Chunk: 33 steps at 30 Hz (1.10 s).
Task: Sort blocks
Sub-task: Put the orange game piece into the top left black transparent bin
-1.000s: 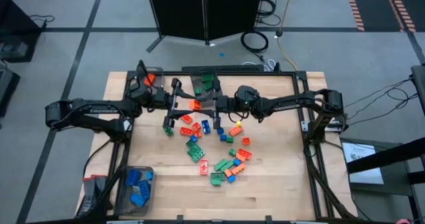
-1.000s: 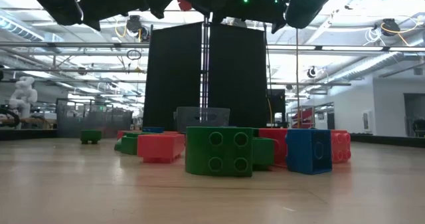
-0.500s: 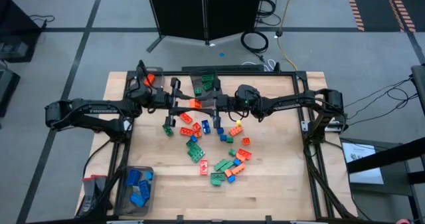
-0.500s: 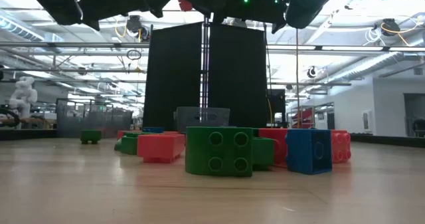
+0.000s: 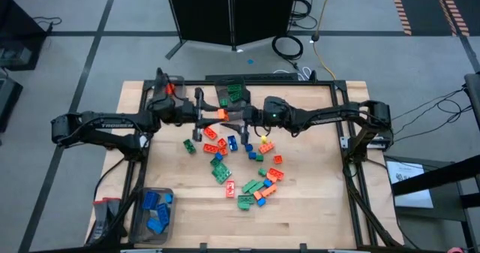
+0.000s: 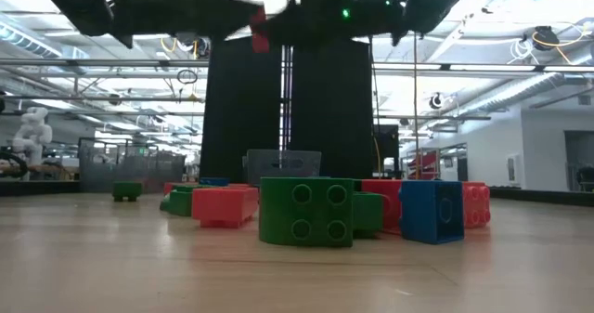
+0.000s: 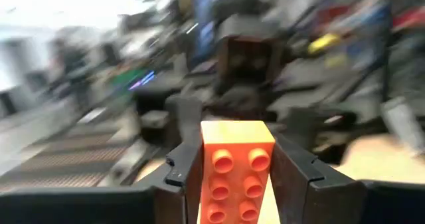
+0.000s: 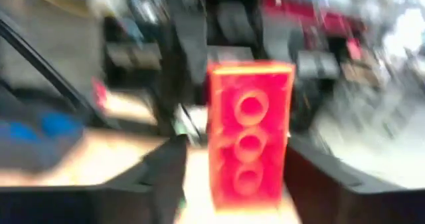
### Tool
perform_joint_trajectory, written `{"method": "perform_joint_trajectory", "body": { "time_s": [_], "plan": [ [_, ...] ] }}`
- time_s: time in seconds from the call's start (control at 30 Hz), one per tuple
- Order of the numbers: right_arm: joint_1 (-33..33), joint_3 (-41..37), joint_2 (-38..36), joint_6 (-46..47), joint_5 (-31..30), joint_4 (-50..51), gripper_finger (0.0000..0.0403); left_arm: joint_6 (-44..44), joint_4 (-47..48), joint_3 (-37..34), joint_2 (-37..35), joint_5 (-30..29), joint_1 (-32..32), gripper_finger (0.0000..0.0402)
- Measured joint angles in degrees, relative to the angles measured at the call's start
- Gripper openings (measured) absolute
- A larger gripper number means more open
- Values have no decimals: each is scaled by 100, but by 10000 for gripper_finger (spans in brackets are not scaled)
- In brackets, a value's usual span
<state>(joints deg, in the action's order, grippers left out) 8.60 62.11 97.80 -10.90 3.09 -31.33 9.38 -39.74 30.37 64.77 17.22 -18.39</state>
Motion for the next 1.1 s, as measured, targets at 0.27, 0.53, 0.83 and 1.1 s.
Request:
{"method": "perform_joint_trajectory", "body": {
  "time_s": [0.27, 0.53, 0.83, 1.1],
  "plan": [
    [-26, -2, -621, 457, -597, 2500, 328, -12, 1523, 0, -2, -4005, -16, 122],
    [-222, -2, -855, 616, -583, 2986, 297, -1358, 2424, -129, -9, -6535, -661, 122],
    [-468, -2, -855, 593, -581, 3091, 286, -2067, 2707, -512, -9, -6573, -1740, 122],
    [-537, -2, -855, 631, -581, 3175, 286, -1782, 2744, -669, -9, -6125, -2037, 153]
  ]
}}
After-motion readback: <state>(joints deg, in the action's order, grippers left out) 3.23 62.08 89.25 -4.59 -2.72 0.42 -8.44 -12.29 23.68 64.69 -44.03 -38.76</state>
